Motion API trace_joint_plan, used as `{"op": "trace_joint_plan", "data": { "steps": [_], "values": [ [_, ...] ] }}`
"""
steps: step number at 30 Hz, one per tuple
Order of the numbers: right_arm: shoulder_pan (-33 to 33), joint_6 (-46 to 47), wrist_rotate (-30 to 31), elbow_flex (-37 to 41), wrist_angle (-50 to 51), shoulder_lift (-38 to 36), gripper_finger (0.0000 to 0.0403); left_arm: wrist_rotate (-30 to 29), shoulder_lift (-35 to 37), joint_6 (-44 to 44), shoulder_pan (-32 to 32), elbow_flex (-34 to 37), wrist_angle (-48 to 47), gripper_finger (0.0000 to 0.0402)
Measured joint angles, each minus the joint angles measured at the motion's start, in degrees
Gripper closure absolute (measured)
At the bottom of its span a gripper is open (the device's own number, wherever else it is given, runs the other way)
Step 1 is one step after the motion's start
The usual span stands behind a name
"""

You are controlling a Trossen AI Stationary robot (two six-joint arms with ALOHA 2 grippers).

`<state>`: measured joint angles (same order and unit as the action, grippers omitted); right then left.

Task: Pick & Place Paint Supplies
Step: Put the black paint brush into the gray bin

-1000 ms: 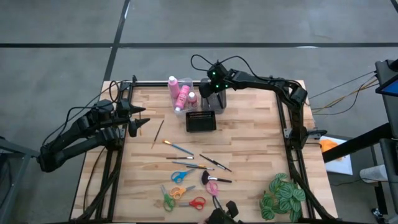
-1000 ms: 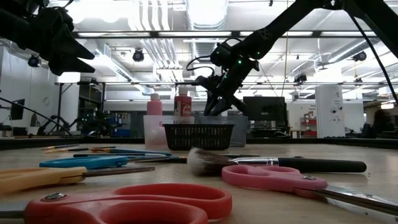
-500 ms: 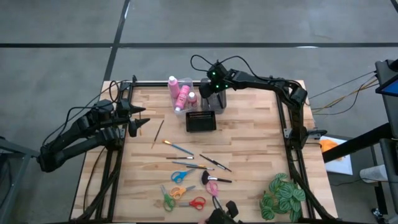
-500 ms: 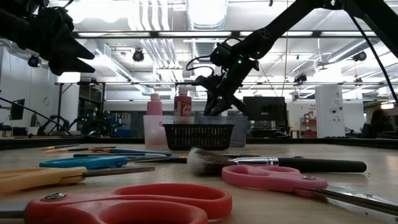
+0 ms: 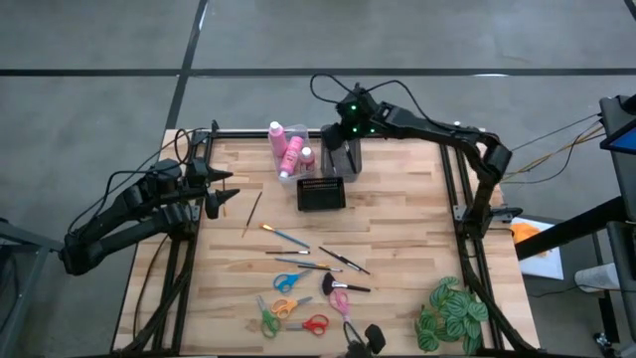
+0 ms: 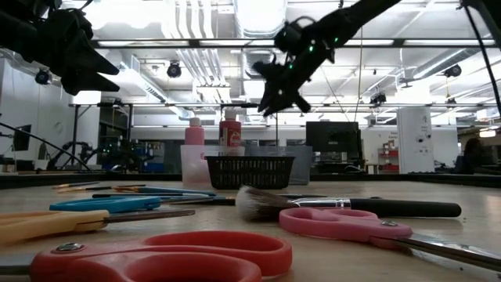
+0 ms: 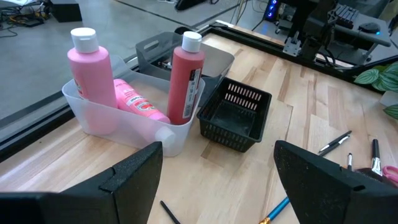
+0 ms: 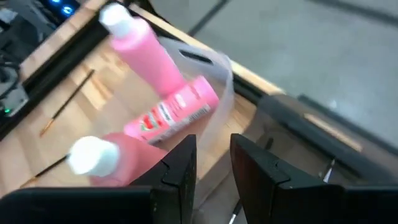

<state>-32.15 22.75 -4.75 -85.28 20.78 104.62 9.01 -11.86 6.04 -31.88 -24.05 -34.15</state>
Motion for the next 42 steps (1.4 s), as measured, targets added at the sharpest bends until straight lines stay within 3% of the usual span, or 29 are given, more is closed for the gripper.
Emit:
{"op": "trace_joint_plan", "data": {
  "steps": [13, 42],
  "values": [
    [6.6, -10.1, 0.3, 1.3, 6.5, -8.6, 0.0305, 0.0, 0.0, 0.0, 0.0, 0.0, 0.0, 0.0091],
    [30.3, -10.7, 6.5, 11.1, 10.1, -14.0, 0.0305, 0.0, 0.0, 0.0, 0.0, 0.0, 0.0, 0.0091]
  ]
}}
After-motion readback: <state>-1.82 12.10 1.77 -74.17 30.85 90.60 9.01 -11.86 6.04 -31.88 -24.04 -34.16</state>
